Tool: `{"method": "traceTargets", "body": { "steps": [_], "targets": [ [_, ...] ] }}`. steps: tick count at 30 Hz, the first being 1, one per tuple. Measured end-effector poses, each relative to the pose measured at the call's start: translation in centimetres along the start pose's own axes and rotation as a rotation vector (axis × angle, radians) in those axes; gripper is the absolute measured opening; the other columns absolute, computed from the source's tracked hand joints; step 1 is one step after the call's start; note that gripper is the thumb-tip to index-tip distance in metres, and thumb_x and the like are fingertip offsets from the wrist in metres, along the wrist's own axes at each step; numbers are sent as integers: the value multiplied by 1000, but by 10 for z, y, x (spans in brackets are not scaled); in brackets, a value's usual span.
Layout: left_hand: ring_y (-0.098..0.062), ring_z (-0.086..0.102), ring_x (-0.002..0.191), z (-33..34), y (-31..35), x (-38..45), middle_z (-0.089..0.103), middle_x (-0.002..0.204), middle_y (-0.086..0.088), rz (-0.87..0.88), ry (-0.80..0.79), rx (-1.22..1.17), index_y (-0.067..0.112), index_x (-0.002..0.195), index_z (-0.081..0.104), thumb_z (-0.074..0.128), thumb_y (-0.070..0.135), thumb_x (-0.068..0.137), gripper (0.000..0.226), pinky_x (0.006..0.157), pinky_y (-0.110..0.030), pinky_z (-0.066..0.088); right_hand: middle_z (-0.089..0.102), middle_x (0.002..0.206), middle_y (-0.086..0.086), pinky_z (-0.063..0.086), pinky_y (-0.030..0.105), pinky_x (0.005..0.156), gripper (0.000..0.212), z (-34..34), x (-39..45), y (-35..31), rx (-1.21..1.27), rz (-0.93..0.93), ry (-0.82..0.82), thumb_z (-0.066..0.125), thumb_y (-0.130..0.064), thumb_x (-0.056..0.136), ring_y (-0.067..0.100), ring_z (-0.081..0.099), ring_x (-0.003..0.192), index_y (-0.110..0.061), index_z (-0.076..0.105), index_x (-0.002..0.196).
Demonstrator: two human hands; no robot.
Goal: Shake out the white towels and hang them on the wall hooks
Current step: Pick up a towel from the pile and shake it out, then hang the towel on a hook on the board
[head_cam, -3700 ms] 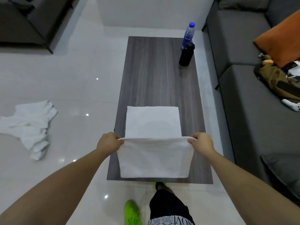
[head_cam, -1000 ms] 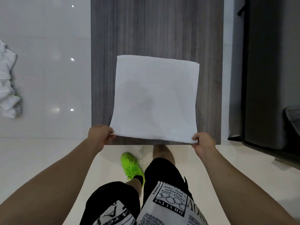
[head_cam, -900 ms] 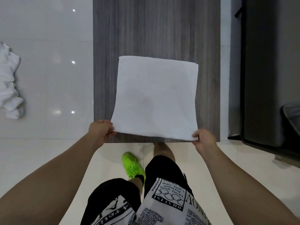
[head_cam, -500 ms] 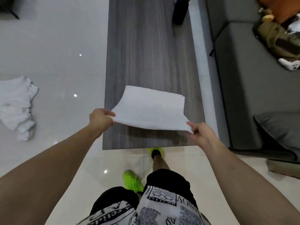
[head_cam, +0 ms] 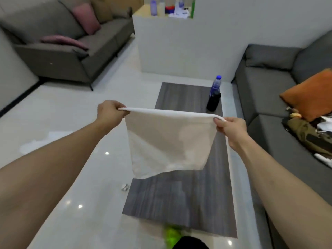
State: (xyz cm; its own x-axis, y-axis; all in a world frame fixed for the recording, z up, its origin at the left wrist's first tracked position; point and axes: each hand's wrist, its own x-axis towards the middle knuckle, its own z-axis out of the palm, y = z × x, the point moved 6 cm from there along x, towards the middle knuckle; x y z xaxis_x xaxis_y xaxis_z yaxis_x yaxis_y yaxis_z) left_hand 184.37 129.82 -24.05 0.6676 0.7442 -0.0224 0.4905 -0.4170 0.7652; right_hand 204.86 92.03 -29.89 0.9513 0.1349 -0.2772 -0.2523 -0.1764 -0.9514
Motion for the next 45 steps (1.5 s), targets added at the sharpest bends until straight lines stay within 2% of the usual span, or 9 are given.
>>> {"method": "traceTargets", "body": {
  "steps": [5,11,17,21,24,28,32,38,45],
  "targets": [
    [-14,61,73,-72,13,6,66,80,-1,-58,182,-73,26,74,72,77,23,81,9,59,-23,44,71,106,1,53,36,86,16,45,30,-86,52,-188,-197,78,-16,83,19,66,94,-14,74,98],
    [-10,60,81,-167,-4,-17,69,85,5,-148,389,-203,27,79,73,73,26,83,4,66,-23,42,69,77,-3,51,29,65,8,153,11,-160,154,-315,-402,67,-18,90,11,63,68,-13,72,84],
    [-13,53,67,-275,-61,-85,62,72,3,-248,624,-211,22,70,70,75,26,80,12,60,-25,41,64,76,-3,50,31,63,19,269,-88,-223,167,-492,-571,61,-34,89,13,58,70,-17,70,86],
    [-20,55,72,-348,-113,-155,63,75,-3,-304,744,-243,16,71,70,75,21,80,11,70,-29,46,53,61,-16,42,24,58,20,344,-190,-261,135,-674,-679,57,-29,91,4,46,58,-20,64,75],
    [-23,57,77,-398,-152,-217,65,82,-7,-380,762,-183,15,75,69,74,19,81,9,72,-31,49,50,62,-8,37,24,57,21,397,-290,-278,125,-791,-821,56,-26,91,6,40,58,-12,60,76],
    [-21,57,102,-438,-195,-292,63,107,-3,-534,468,105,18,99,67,76,18,81,20,87,-30,48,35,53,-15,30,20,50,35,461,-462,-277,115,-892,-1125,57,-21,92,5,33,51,-24,52,58],
    [-19,56,125,-469,-194,-347,61,133,-2,-213,267,-433,15,130,58,74,4,82,52,109,-38,41,60,71,-9,45,24,62,17,508,-637,-243,3,-985,-1487,63,-27,94,8,54,65,-27,67,78],
    [-34,64,109,-563,-224,-471,67,118,-17,-33,565,-795,1,123,63,71,8,86,39,96,-43,52,65,76,2,49,34,69,19,536,-828,-194,-114,-1011,-1948,62,-24,96,17,61,72,-21,67,78],
    [-30,69,96,-626,-325,-627,71,111,-17,-450,882,-545,-2,116,65,72,18,89,35,87,-40,56,60,75,5,47,31,66,15,600,-976,-156,64,-795,-2010,62,-18,96,18,57,68,-12,65,82]
  ]
}}
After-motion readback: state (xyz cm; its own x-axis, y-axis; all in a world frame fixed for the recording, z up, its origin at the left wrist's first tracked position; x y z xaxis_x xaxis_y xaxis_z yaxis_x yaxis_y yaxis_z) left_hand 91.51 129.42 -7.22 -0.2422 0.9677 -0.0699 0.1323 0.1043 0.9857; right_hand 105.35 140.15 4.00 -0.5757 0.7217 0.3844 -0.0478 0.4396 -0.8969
